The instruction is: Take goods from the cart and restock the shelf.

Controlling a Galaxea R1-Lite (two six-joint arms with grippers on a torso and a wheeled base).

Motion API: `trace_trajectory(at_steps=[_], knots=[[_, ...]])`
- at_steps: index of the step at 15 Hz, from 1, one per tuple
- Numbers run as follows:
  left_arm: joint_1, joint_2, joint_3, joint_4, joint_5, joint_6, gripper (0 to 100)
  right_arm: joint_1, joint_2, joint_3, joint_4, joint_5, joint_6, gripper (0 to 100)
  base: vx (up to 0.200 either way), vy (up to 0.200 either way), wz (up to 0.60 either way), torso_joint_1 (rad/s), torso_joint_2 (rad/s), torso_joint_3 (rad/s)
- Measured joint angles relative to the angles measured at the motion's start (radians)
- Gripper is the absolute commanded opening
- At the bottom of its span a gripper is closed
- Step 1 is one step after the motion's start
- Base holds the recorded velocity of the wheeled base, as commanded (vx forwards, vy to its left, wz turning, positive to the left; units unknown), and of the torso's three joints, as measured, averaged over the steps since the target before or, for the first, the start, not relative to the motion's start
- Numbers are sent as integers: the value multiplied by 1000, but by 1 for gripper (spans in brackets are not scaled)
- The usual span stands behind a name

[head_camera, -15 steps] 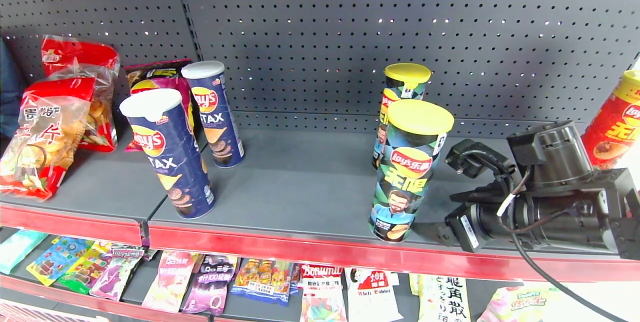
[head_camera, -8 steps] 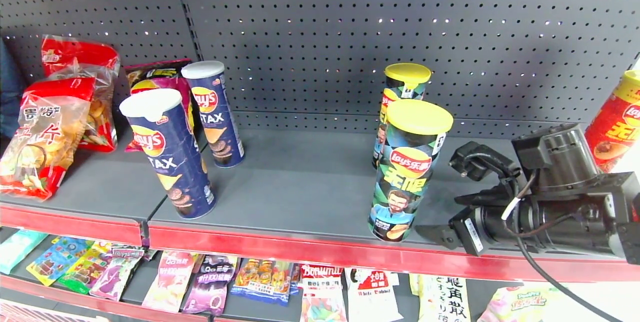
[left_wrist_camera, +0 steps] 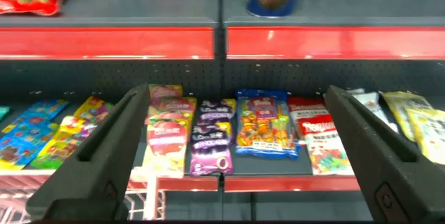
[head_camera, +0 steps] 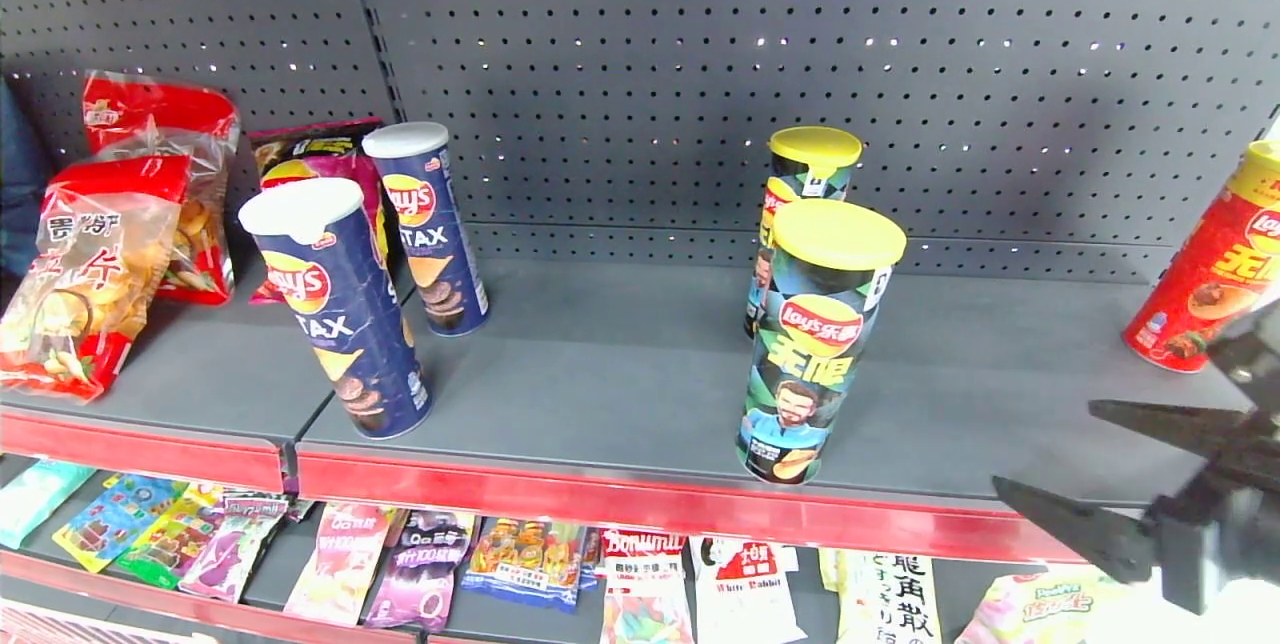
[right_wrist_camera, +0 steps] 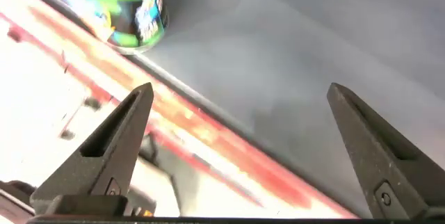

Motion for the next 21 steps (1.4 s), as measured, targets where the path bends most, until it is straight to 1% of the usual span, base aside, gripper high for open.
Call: trace_trajectory(at_steps=[1, 2, 3, 5, 7, 8, 9, 10, 11, 12, 13, 14, 15, 16, 17, 18, 19, 20, 21], knots=[[-2, 2, 0, 1, -10, 0, 100, -9, -92, 36, 4, -45, -3, 100, 0, 0, 0, 0, 0, 0], [-6, 3, 0, 2, -11, -1, 100, -40, -194, 74, 26, -112, -2, 100, 0, 0, 0, 0, 0, 0], [-15, 4, 0, 2, -11, -3, 100, -105, -283, 101, 51, -162, 1, 100, 0, 0, 0, 0, 0, 0], [-34, 2, 0, 2, -11, -21, 100, -284, -406, 129, 119, -212, 5, 100, 0, 0, 0, 0, 0, 0], [-47, -6, 0, 4, -12, -27, 100, -490, -492, 137, 204, -226, 6, 100, 0, 0, 0, 0, 0, 0], [-49, -11, 0, 5, -13, -29, 100, -587, -541, 148, 249, -206, 4, 100, 0, 0, 0, 0, 0, 0], [-51, -19, 0, 6, -12, -31, 100, -649, -602, 164, 279, -143, -5, 100, 0, 0, 0, 0, 0, 0], [-52, -27, 0, 7, -13, -44, 100, -671, -665, 187, 294, -57, -16, 100, 0, 0, 0, 0, 0, 0], [-52, -33, 0, 9, -13, -48, 100, -662, -731, 217, 302, 17, -26, 100, 0, 0, 0, 0, 0, 0], [-54, -39, 0, 7, -13, -49, 100, -646, -795, 258, 282, 66, -31, 100, 0, 0, 0, 0, 0, 0], [-54, -41, 0, 7, -13, -48, 100, -630, -837, 306, 244, 98, -27, 100, 0, 0, 0, 0, 0, 0], [-55, -44, 0, 7, -6, -45, 100, -617, -870, 380, 151, 127, 9, 100, 0, 0, 0, 0, 0, 0], [-55, -46, 0, 6, 6, -42, 100, -608, -889, 436, 112, 148, 75, 100, 0, 0, 0, 0, 0, 0], [-54, -47, 0, 6, 35, -30, 100, -602, -900, 470, 101, 158, 118, 100, 0, 0, 0, 0, 0, 0], [-53, -46, -1, 7, 78, -5, 100, -597, -908, 486, 87, 160, 126, 100, 0, 0, 0, 0, 0, 0], [-53, -45, -4, 13, 113, 8, 100, -596, -914, 495, 89, 160, 125, 100, 0, 0, 0, 0, 0, 0], [-52, -42, -7, 25, 151, 12, 100, -596, -918, 499, 88, 161, 124, 100, 0, 0, 0, 0, 0, 0], [-51, -39, -11, 29, 172, 14, 100, -594, -920, 501, 88, 161, 125, 100, 0, 0, 0, 0, 0, 0], [-50, -37, -14, 32, 217, 14, 100, -594, -922, 502, 88, 160, 125, 100, 0, 0, 0, 0, 0, 0]])
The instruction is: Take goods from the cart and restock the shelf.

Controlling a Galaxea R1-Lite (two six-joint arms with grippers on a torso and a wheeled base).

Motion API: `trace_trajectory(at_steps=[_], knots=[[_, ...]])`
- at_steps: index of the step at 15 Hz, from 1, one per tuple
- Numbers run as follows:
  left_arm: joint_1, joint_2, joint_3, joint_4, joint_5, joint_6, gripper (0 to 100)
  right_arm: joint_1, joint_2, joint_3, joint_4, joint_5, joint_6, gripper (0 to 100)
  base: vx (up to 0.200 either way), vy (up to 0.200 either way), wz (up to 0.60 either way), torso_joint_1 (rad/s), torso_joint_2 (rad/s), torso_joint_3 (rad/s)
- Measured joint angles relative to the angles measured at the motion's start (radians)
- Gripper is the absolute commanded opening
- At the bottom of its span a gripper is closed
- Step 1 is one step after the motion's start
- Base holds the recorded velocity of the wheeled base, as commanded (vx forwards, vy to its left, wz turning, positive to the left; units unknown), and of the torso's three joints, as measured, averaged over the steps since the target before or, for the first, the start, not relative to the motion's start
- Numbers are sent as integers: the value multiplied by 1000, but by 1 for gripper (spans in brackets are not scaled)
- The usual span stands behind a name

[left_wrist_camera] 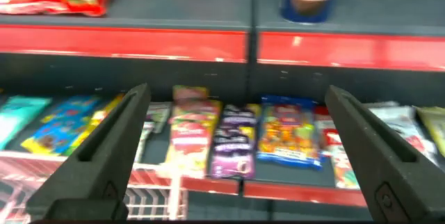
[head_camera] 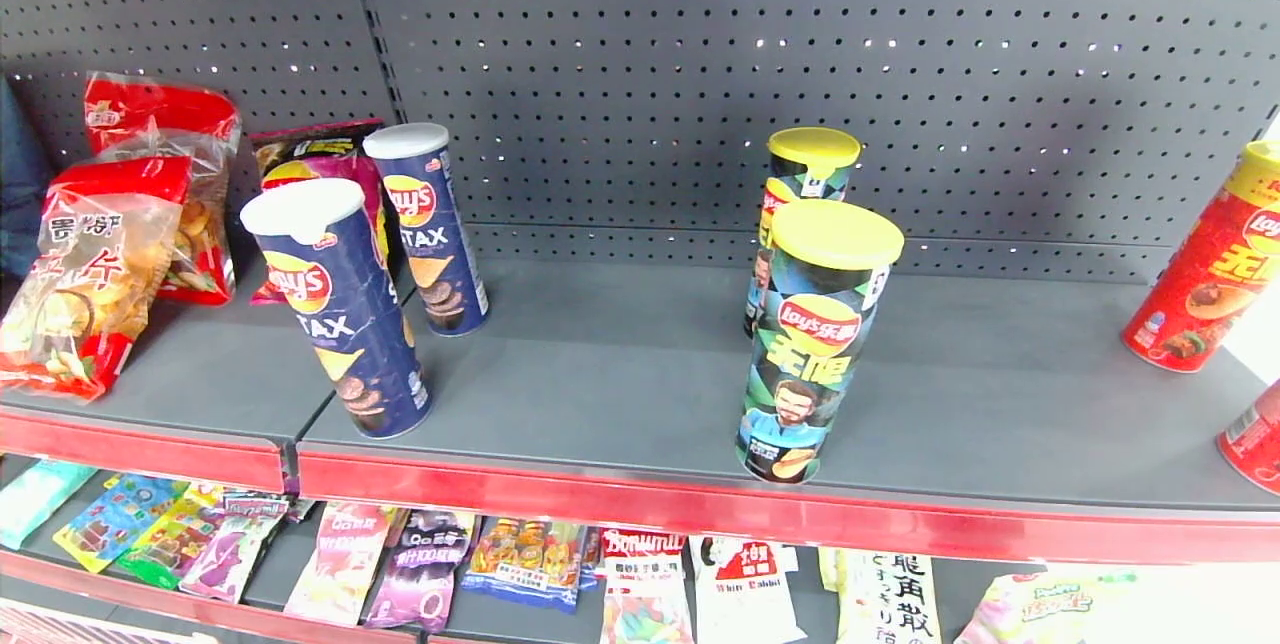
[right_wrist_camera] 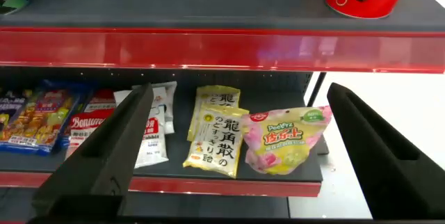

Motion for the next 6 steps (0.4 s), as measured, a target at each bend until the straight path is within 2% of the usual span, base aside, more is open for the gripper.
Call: trace_trajectory(at_steps=[1, 2, 6], knots=[[0, 1, -4, 11, 68, 0, 100, 0, -1, 0, 0, 0, 0, 100, 0, 0, 0, 0, 0, 0], [1, 2, -9, 33, 99, 0, 100, 0, -2, 0, 0, 0, 0, 100, 0, 0, 0, 0, 0, 0], [11, 17, -47, 72, 105, -3, 100, 0, -3, 1, 0, 0, 0, 100, 0, 0, 0, 0, 0, 0]])
